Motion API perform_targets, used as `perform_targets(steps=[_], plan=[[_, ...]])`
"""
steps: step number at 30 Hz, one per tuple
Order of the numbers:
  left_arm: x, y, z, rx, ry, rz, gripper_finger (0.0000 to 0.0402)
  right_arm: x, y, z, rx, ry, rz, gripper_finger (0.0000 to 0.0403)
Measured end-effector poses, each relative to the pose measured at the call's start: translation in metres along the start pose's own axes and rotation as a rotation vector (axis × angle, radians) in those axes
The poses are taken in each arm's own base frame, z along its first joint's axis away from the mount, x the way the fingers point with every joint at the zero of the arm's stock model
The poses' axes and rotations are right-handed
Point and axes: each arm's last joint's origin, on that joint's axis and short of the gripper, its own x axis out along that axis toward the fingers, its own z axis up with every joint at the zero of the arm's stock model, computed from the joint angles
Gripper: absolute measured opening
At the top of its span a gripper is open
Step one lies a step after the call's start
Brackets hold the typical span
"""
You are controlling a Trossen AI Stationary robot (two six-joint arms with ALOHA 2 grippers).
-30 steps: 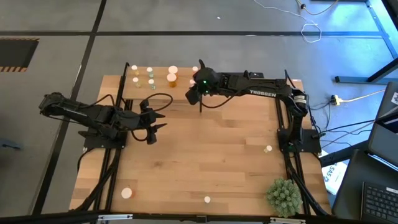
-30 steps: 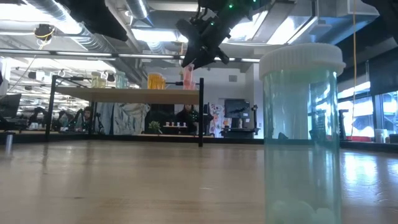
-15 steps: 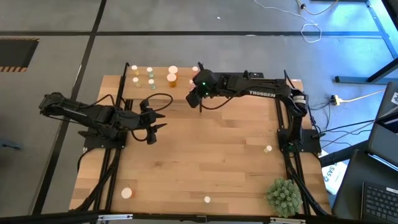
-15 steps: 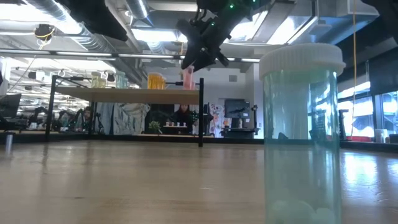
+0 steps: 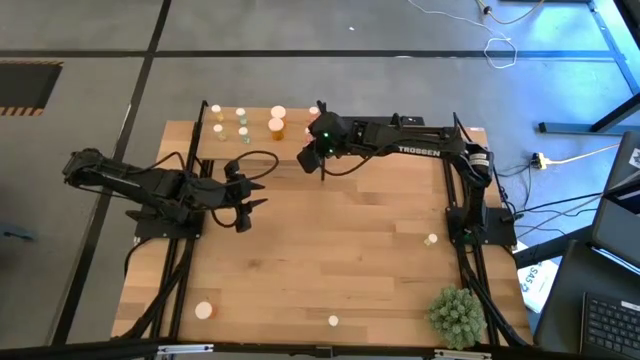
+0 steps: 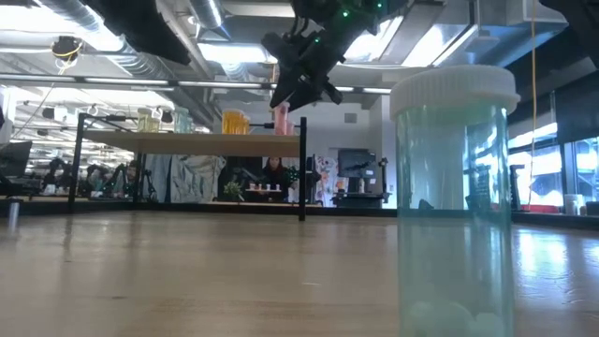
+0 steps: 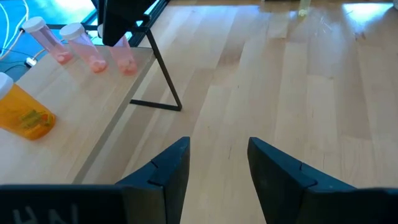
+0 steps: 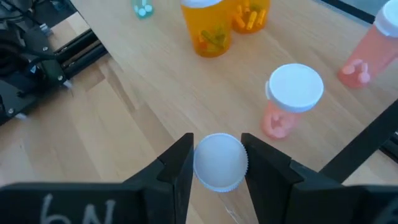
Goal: Pick and place medicine bottles onto shelf by color
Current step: Put the small red pill on the shelf aligned with the red on the shelf, then put the orange pill bottle on the shelf aligned with the orange pill bottle on the shelf
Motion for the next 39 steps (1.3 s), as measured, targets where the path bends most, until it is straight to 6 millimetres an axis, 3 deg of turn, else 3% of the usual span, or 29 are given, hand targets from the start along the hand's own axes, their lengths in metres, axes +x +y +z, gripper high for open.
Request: perform_targets(steps=[22, 39], plan=[[0.0000, 0.0000, 0.0000, 0.000, 0.000, 0.000, 0.0156, 0.0029, -0.0030, 0.0004, 0.026, -0.001, -0.006, 0.0192], [0.0000, 0.0000, 0.0000, 0.000, 0.000, 0.000, 0.0156, 0.0019, -0.0040, 0.0014, -0.020, -0.023, -0.052, 0.0194]])
